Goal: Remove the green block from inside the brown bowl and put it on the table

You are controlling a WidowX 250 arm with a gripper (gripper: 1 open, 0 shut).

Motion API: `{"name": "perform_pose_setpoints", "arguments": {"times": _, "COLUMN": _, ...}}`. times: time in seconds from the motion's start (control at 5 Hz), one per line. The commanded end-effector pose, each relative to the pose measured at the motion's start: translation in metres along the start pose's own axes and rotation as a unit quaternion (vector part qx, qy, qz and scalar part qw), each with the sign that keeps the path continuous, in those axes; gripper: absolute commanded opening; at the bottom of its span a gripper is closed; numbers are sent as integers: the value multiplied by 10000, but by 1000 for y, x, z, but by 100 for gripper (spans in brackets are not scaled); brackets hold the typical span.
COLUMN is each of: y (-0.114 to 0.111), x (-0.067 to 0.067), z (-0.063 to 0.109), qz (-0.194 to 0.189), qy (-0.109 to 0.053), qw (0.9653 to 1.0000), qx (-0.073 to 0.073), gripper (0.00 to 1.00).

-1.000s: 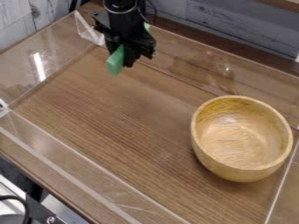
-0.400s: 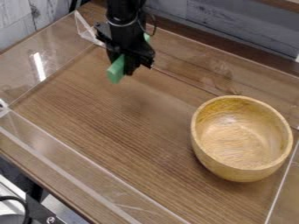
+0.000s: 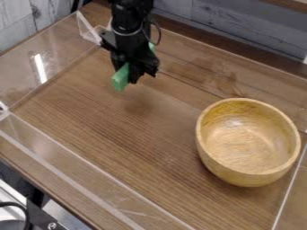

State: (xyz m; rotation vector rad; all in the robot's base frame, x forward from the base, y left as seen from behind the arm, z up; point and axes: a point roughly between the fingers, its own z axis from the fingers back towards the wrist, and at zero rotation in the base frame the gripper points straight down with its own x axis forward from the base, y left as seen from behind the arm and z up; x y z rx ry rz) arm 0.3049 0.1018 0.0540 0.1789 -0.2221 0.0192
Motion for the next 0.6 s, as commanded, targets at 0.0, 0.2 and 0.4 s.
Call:
{"name": "perform_pose_setpoints", "arguments": {"times": 0.0, "y": 10, "x": 11, "z": 4, "qz": 34, "qy": -218, "qw": 9997, "qx": 96, "gripper": 0}}
{"name": "perform_pose_setpoints", "arguments": {"times": 0.2, "y": 12, "x": 16, "z": 0, "qz": 44, "qy": -223, "qw": 9997, "qx": 99, "gripper": 0}}
{"name": "perform_pose_setpoints", "arguments": {"times": 0.4, "y": 14, "x": 19, "z": -3, "qz": 55, "qy": -207, "qw": 9997, "qx": 97, "gripper": 100}}
